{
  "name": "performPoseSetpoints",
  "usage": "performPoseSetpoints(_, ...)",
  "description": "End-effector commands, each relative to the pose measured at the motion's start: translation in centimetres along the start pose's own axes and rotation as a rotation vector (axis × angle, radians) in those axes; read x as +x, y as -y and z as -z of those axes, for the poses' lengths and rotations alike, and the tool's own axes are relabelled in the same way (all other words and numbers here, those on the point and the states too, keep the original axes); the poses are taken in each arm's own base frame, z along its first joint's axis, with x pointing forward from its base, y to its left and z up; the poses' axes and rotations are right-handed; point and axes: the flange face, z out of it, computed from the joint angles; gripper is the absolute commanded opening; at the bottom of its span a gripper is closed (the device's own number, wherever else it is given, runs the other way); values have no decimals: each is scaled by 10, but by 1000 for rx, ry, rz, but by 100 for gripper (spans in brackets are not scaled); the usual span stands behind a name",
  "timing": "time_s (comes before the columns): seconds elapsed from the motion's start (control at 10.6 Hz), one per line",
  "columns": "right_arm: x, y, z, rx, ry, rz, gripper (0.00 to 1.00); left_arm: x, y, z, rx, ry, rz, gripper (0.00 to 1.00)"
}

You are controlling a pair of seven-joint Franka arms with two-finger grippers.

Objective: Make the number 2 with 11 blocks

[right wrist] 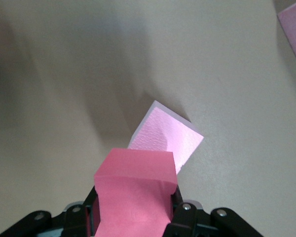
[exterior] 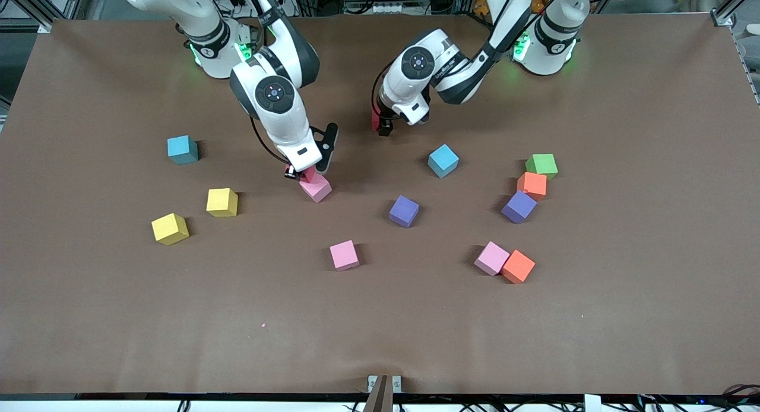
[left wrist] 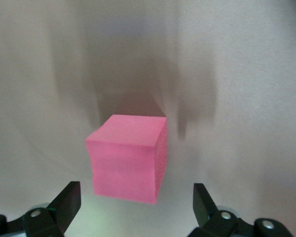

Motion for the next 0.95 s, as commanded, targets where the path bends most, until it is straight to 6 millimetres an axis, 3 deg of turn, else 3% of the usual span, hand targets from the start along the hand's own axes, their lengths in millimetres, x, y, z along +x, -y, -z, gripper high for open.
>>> performPoseSetpoints(0.0, 9, 13, 4, -11, 9, 34, 27, 5, -17, 36, -32, -52, -9, 100)
performPoseSetpoints(0.19, 14, 20, 5, -11, 10, 31, 27, 38, -61, 56, -79, -124, -44, 100)
performPoseSetpoints(0.57, 36, 54, 7, -14, 11, 48, 27, 106, -129, 88, -90, -170, -369, 100)
performPoseSetpoints(0.85, 56, 85, 6, -13, 12, 74, 27, 123, -139, 83, -66, -184, -437, 100)
